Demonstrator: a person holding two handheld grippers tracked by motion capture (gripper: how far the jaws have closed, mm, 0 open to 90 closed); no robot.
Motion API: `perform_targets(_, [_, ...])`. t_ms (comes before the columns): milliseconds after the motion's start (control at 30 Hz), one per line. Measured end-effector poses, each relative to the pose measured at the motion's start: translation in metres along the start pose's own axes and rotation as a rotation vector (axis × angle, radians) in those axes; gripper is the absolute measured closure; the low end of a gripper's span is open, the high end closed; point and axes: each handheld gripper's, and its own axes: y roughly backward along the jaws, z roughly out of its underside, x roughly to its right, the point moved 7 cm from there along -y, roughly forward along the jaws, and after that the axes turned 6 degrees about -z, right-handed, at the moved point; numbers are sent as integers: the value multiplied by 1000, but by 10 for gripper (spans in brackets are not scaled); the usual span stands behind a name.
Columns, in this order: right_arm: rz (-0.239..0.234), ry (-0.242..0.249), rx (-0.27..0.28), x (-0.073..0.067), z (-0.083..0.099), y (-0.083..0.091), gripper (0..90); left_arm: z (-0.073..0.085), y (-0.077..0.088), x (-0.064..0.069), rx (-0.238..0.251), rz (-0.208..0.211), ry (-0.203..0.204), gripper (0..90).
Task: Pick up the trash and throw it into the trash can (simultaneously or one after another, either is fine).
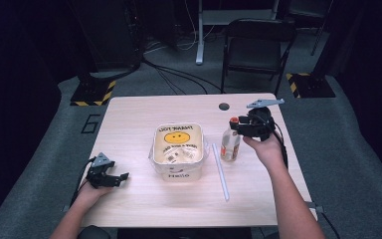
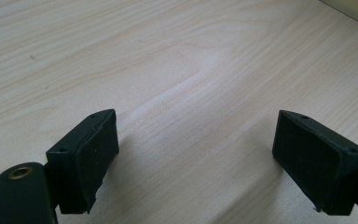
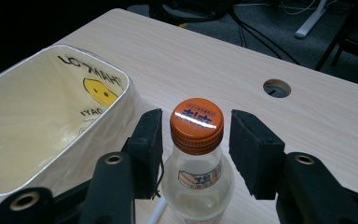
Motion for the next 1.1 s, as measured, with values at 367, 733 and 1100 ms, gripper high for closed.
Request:
perform_targets(367, [6,18,-11,0,0,-7,615,0,0,0,0,0,0,141])
perform_targets(733, [4,56,20,-7,-8,-3,631,0,0,-1,0,3,-11,141])
perform_targets(1100, [-14,19,16,-4,0,-11,585,0,-1,0,5,3,-11,141])
